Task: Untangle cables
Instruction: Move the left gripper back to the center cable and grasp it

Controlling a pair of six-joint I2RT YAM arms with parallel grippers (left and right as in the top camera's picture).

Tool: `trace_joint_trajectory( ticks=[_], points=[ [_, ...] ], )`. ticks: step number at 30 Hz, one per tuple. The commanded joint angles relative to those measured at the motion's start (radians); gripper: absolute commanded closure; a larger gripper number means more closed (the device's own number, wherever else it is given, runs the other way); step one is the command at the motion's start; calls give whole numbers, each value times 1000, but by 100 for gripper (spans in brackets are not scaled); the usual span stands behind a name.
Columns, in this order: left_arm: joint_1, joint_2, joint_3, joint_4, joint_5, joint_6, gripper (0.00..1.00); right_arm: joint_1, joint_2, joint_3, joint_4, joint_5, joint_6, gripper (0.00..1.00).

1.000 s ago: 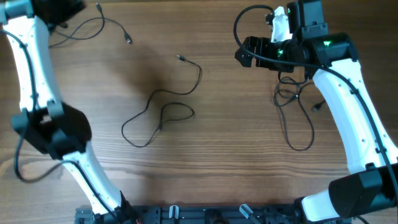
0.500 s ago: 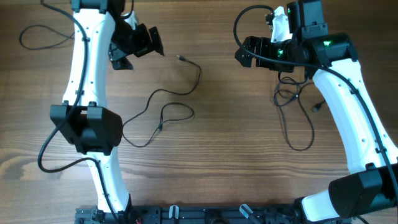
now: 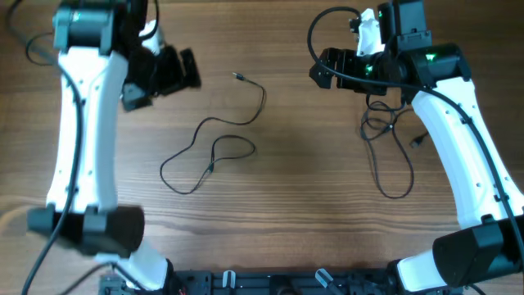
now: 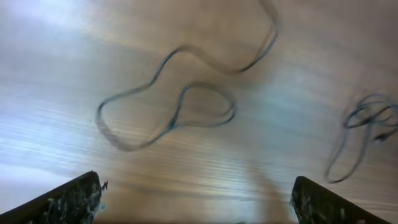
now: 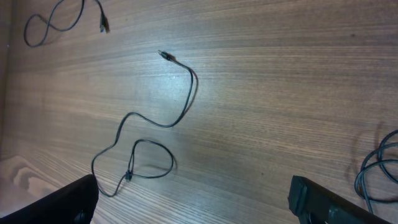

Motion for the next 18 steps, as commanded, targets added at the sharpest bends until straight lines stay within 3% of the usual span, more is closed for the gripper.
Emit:
trace_joint_trajectory(
  ticks=[1, 7, 13, 15, 18],
  points=[
    [21, -49, -206, 20, -112, -47, 0, 2, 4, 2, 3, 7, 5, 0],
    [117, -53, -488, 201, -122, -52, 0, 2, 4, 2, 3, 7, 5, 0],
    [228, -53, -767, 388, -106, -138, 1, 2, 4, 2, 3, 7, 5, 0],
    [262, -53, -852, 441, -42, -147, 7, 2, 4, 2, 2, 7, 5, 0],
    [280, -53, -933, 502, 34, -146, 25, 2, 4, 2, 3, 7, 5, 0]
  ],
)
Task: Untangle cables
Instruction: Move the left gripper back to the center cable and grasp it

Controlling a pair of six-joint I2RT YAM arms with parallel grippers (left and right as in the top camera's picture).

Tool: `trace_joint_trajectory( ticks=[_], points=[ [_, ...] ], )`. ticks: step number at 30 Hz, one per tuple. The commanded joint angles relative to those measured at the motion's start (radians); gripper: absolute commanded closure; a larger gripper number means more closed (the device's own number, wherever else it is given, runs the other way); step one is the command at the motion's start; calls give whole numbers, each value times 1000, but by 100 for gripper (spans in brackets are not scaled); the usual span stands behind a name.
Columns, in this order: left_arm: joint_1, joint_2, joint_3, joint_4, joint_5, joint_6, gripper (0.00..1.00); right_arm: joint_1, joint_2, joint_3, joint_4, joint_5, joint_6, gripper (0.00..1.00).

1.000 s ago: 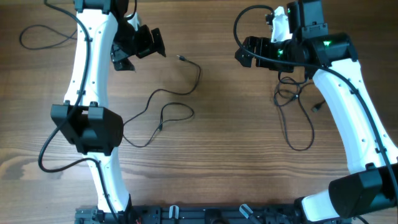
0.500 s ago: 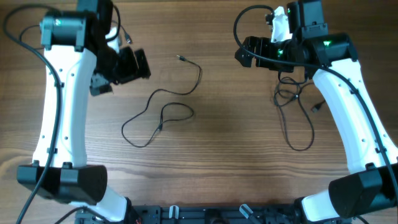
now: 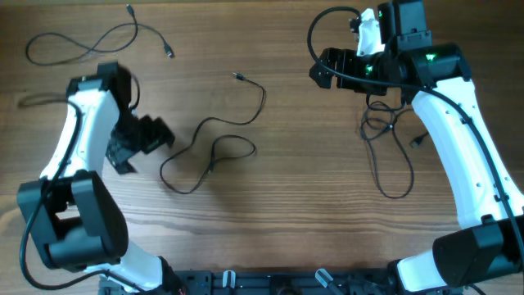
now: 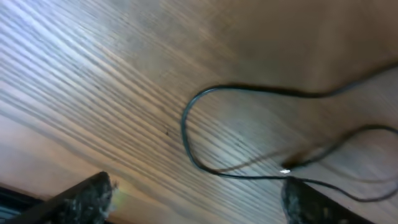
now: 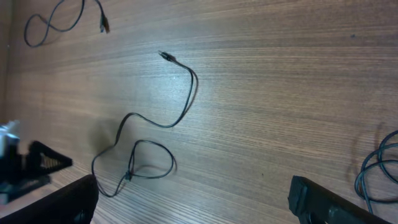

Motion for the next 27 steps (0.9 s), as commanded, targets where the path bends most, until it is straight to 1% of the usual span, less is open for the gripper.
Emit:
trace_joint_trajectory(
  ticks=[1, 7, 11, 15, 17, 21, 24, 25, 27],
  points=[
    [22, 2, -108, 66, 108, -26, 26, 2, 4, 2, 3, 7, 5, 0],
    [-33, 2, -191, 164, 106, -27, 26, 2, 4, 2, 3, 7, 5, 0],
    [-64, 2, -253, 216, 102, -105, 25, 2, 4, 2, 3, 7, 5, 0],
    [-67, 2, -311, 288, 103, -109, 27, 2, 4, 2, 3, 7, 5, 0],
    [-67, 2, -332, 317, 102, -109, 30, 2, 4, 2, 3, 7, 5, 0],
    [-67, 2, -360, 357, 101, -109, 43, 2, 4, 2, 3, 7, 5, 0],
    [-67, 2, -372, 366, 49, -109, 44, 2, 4, 2, 3, 7, 5, 0],
    [-67, 2, -372, 365, 23, -109, 47, 2, 4, 2, 3, 7, 5, 0],
    [-67, 2, -372, 364, -8, -109, 56, 2, 4, 2, 3, 7, 5, 0]
  ],
)
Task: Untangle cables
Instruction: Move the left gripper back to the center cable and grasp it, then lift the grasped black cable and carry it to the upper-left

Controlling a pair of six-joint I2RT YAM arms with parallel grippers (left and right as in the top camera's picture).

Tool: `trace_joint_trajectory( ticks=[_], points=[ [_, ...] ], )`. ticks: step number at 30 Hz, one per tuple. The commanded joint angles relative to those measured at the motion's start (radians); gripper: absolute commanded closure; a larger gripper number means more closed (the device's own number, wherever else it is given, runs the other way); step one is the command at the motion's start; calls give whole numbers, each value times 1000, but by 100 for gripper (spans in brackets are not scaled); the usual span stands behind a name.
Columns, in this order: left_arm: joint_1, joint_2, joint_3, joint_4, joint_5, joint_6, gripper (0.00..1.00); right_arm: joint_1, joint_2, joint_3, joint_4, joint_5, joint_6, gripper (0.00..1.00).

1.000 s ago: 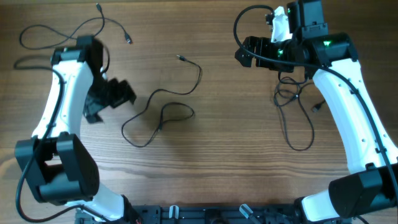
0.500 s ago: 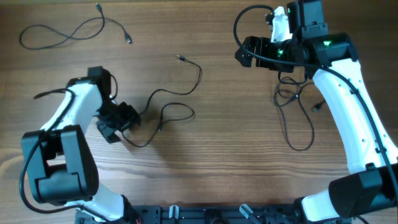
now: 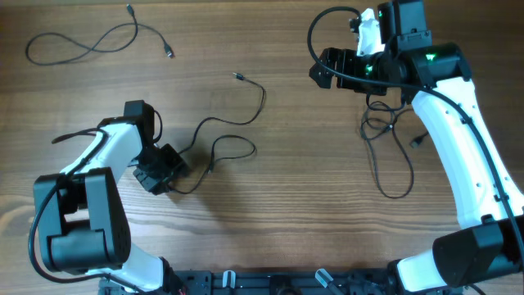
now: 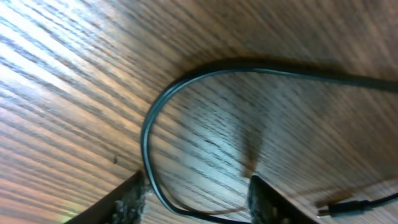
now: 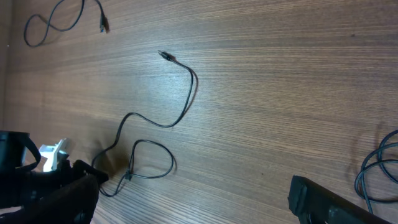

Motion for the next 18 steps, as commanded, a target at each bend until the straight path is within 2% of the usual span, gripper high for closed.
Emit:
trace_joint_trajectory(
  ticks=[1, 2, 4, 8, 12, 18],
  points=[
    [-1, 22, -33, 31, -94, 2, 60, 2, 4, 2, 3, 7, 5, 0],
    [-1, 22, -33, 34, -100, 2, 68, 2, 4, 2, 3, 7, 5, 0],
    [-2, 22, -33, 58, -100, 3, 96, 2, 4, 2, 3, 7, 5, 0],
    [-1, 21, -31, 102, -103, 14, 96, 2, 4, 2, 3, 7, 5, 0],
    [9, 21, 27, 68, -103, 62, 96, 2, 4, 2, 3, 7, 5, 0],
    [60, 21, 293, -70, -155, 69, 96, 2, 4, 2, 3, 7, 5, 0]
  ],
)
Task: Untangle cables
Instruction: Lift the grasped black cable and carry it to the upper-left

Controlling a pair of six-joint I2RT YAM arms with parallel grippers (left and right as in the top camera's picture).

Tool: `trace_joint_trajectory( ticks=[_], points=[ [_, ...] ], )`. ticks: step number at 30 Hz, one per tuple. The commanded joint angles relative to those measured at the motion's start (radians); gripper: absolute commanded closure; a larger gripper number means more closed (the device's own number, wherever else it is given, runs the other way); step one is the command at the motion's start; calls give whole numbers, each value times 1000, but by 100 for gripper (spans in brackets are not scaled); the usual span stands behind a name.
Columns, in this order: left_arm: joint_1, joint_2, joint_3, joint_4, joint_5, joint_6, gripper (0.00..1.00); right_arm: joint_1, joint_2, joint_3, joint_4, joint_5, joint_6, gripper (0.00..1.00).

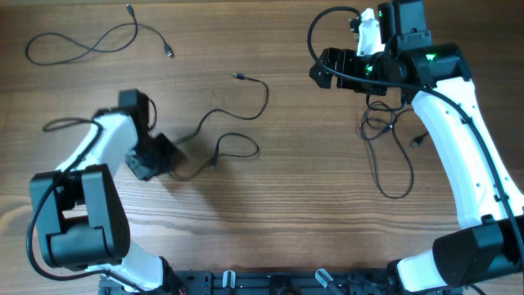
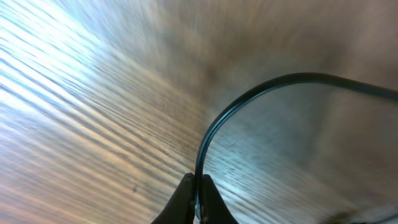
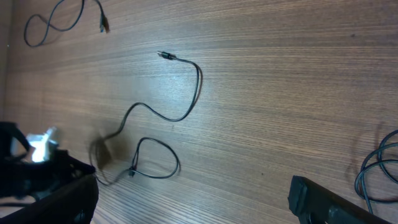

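A thin black cable (image 1: pixel 264 98) lies mid-table, its plug (image 1: pixel 237 77) at the far end and a loop (image 1: pixel 237 147) nearer me. My left gripper (image 1: pixel 160 160) is shut on its left bend. In the left wrist view the fingertips (image 2: pixel 198 193) meet with the cable (image 2: pixel 249 93) pinched between them and arching away. The right gripper (image 1: pixel 321 72) hangs open at the back right, its fingers (image 3: pixel 323 199) wide apart with nothing between them. A tangled bundle of black cables (image 1: pixel 385 123) lies under the right arm.
Another black cable (image 1: pixel 82 41) lies spread out at the far left corner, also seen in the right wrist view (image 3: pixel 56 18). An edge of the tangled bundle (image 3: pixel 379 168) shows at the right of that view. The wooden tabletop (image 1: pixel 311 205) is bare wood between the cables.
My left gripper, open around the middle cable's left bend, has shut on it and shifted slightly up and left. The cable's shape has shifted with it. The right arm is unmoved.
The left gripper was open, high over the table's back left. Then it was lower, left of the middle cable. Then its open fingers straddled the cable's left bend, and now they are shut on it. The right arm stayed still throughout.
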Motion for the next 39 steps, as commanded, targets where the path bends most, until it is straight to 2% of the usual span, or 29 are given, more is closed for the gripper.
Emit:
trace_joint_trajectory(
  ticks=[1, 4, 10, 12, 14, 18, 24, 32, 39],
  points=[
    [47, 1, 234, -51, -85, 52, 96, 2, 4, 2, 3, 7, 5, 0],
    [68, 1, 367, -64, -95, 121, 96, 2, 4, 2, 3, 7, 5, 0],
    [86, -1, 618, -127, -84, 130, 96, 2, 4, 2, 3, 7, 5, 0],
    [79, -5, 683, -153, -48, 146, 96, 2, 4, 2, 3, 7, 5, 0],
    [66, -20, 753, -179, 49, 160, 96, 2, 4, 2, 3, 7, 5, 0],
    [36, -68, 832, -146, 178, 200, 96, 2, 4, 2, 3, 7, 5, 0],
    [-16, -190, 851, 15, 192, 207, 96, 2, 4, 2, 3, 7, 5, 0],
    [-66, -285, 851, 33, 215, 204, 96, 2, 4, 2, 3, 7, 5, 0],
    [-90, -279, 848, 22, 222, 196, 96, 2, 4, 2, 3, 7, 5, 0]
  ],
)
